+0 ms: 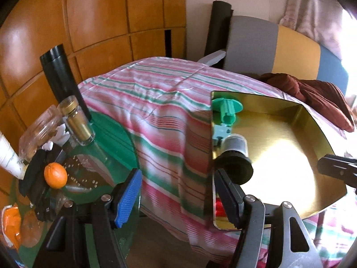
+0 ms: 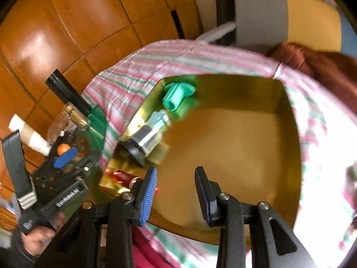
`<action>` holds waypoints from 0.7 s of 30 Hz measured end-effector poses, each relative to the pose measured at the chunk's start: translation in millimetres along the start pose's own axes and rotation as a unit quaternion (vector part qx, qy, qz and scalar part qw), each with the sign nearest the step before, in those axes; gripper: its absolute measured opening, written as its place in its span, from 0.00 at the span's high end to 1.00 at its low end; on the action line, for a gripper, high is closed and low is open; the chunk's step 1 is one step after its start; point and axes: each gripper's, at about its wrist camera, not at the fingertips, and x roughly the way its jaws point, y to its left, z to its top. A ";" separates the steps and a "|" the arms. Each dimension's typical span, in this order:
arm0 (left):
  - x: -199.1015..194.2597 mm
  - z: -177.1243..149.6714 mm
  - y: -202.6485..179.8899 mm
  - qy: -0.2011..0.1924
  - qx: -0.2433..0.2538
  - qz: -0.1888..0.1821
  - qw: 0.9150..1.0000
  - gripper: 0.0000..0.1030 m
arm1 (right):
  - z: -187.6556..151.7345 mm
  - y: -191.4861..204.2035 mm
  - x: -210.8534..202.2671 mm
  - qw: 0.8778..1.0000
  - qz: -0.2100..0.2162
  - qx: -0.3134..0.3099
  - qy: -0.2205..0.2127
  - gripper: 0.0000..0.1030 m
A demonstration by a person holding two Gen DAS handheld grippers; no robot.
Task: Organize rigid objects
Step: 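Carry the red cylinder in the right tool into the gold tray and open it, then move both tools back to the remaining objects on the bedspread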
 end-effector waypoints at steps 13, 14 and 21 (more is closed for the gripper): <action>-19.4 3.0 -39.6 -0.015 0.051 -0.029 0.998 0.34 | -26.6 -70.5 -61.3 0.994 -0.088 0.028 -0.057 0.63; -20.8 2.8 -42.3 -0.016 0.055 -0.030 0.998 0.34 | -28.5 -77.2 -64.5 0.993 -0.092 0.034 -0.060 0.63; -26.3 3.4 -64.4 -0.018 0.084 -0.045 0.995 0.34 | -42.8 -140.8 -96.7 0.982 -0.140 0.094 -0.080 0.63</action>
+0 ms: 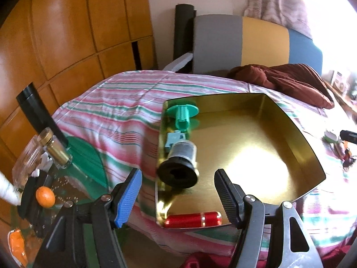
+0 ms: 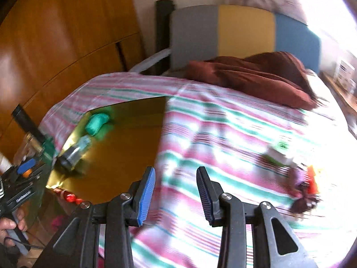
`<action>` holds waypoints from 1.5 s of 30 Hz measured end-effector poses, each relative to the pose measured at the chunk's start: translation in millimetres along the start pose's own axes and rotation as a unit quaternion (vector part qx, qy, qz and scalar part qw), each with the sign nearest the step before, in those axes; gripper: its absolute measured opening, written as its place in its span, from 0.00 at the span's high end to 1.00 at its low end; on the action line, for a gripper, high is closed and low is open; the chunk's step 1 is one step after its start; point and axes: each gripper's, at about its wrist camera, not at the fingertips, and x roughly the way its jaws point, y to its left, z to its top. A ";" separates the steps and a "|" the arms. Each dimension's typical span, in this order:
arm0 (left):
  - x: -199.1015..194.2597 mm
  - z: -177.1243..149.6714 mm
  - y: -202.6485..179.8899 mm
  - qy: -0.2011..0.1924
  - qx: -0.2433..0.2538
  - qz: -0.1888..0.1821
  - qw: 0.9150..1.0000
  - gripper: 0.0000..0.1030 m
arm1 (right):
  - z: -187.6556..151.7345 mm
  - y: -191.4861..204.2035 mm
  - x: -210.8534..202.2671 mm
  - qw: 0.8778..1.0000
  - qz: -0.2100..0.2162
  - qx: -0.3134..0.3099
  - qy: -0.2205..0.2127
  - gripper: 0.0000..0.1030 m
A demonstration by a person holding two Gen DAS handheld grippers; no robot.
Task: Organize rigid objects
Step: 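Move both tools back to the remaining objects on the bedspread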
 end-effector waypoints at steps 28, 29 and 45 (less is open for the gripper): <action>-8.1 22.9 -142.8 0.001 0.140 -0.130 0.981 0.32 | -99.8 -352.5 -42.7 0.830 -0.139 0.539 -0.041 0.62; -8.5 23.0 -150.2 0.002 0.146 -0.137 0.980 0.32 | -100.0 -352.6 -41.6 0.830 -0.129 0.541 -0.040 0.62; -4.8 14.0 -260.3 0.051 0.200 -0.239 0.949 0.21 | -86.6 -338.6 -26.1 0.847 -0.053 0.527 -0.040 0.59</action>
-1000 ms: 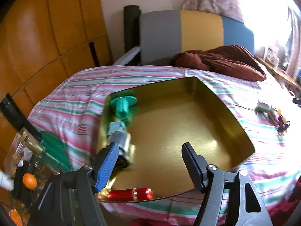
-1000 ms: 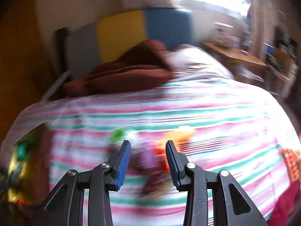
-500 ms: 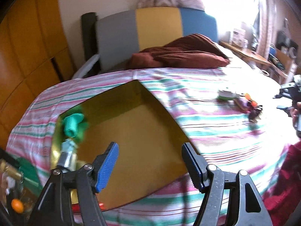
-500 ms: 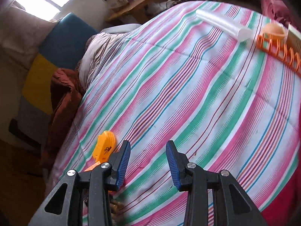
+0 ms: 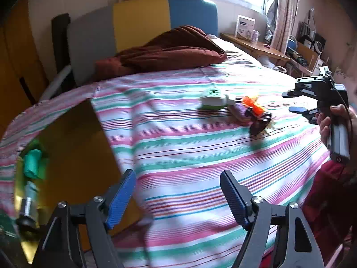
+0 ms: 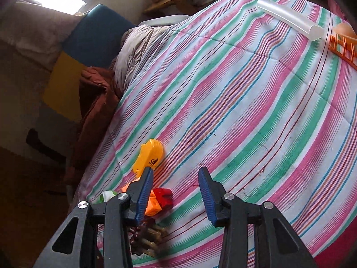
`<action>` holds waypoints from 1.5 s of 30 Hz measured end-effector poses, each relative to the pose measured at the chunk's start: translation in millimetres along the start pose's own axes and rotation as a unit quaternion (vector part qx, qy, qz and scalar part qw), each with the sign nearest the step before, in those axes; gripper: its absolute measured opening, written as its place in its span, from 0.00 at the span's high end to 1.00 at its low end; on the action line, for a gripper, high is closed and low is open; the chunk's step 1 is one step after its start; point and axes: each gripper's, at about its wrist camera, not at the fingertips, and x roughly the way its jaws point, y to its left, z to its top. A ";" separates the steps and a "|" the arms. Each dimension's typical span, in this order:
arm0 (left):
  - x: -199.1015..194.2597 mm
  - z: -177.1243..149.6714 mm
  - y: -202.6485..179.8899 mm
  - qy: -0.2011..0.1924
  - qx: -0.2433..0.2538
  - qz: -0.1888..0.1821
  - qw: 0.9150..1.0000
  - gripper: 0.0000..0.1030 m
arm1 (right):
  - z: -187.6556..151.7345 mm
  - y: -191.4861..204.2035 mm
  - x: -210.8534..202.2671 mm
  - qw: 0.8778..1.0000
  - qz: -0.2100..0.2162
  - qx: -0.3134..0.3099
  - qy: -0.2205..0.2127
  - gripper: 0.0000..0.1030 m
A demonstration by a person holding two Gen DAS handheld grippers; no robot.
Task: Organize rigid objects
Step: 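Move both tools back to the remaining objects on the bedspread, then close the left tool on the brown massager with yellow prongs and lift it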
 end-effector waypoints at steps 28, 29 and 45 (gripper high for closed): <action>103.0 63.0 -115.9 0.043 0.039 -0.118 0.991 0.13 | -0.8 1.6 1.8 0.997 0.070 0.025 0.029 0.58; 106.1 64.8 -118.0 0.045 0.038 -0.118 0.991 0.13 | -0.6 1.5 2.1 0.997 0.070 0.025 0.029 0.58; 134.3 63.6 -140.8 0.040 0.069 -0.124 0.989 0.59 | 0.4 1.0 5.6 0.997 0.062 0.021 0.029 0.58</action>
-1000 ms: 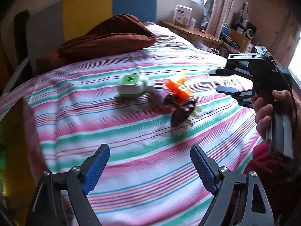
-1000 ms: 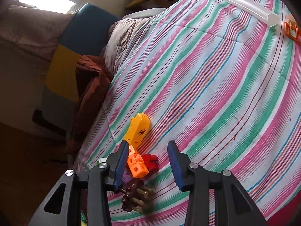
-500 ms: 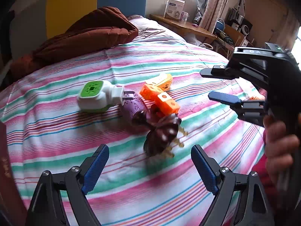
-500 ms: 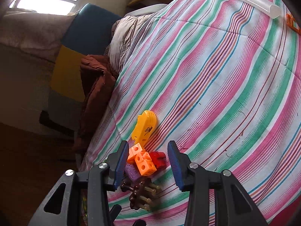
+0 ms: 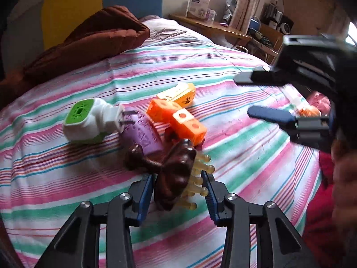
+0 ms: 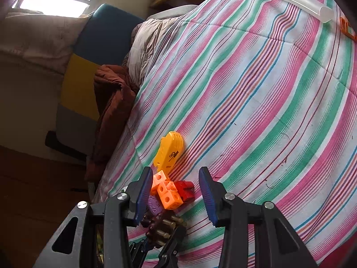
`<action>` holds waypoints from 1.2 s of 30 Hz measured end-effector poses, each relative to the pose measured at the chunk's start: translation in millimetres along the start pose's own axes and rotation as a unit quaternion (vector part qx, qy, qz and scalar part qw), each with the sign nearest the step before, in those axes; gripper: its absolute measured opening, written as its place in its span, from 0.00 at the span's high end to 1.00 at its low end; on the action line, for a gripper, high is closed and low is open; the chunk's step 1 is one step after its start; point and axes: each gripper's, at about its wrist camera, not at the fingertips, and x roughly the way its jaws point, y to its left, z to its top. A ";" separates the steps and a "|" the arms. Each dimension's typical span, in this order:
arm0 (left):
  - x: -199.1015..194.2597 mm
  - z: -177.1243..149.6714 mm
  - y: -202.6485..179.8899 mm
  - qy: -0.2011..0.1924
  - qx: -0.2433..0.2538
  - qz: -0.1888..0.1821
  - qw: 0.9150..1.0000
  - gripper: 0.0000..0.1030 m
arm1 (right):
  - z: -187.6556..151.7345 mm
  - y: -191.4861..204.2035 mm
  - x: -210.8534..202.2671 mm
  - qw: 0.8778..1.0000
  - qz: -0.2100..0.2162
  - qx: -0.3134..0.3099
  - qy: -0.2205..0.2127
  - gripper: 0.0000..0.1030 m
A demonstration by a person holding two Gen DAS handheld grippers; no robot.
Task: Organize rigid objects
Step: 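Close the left tool on the brown massager with yellow prongs and lift it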
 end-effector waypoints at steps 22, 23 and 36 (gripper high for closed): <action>-73.2 -87.4 38.8 -0.027 -0.015 0.051 0.998 0.59 | -9.1 14.9 27.7 0.995 -0.055 -0.066 0.046 0.58; -74.5 -89.5 39.2 -0.027 -0.015 0.052 0.998 0.59 | -9.1 14.8 28.1 0.995 -0.057 -0.067 0.046 0.58; -93.9 -112.5 41.2 -0.030 -0.007 0.057 0.998 0.59 | -14.7 13.6 46.8 0.986 -0.116 -0.094 0.074 0.58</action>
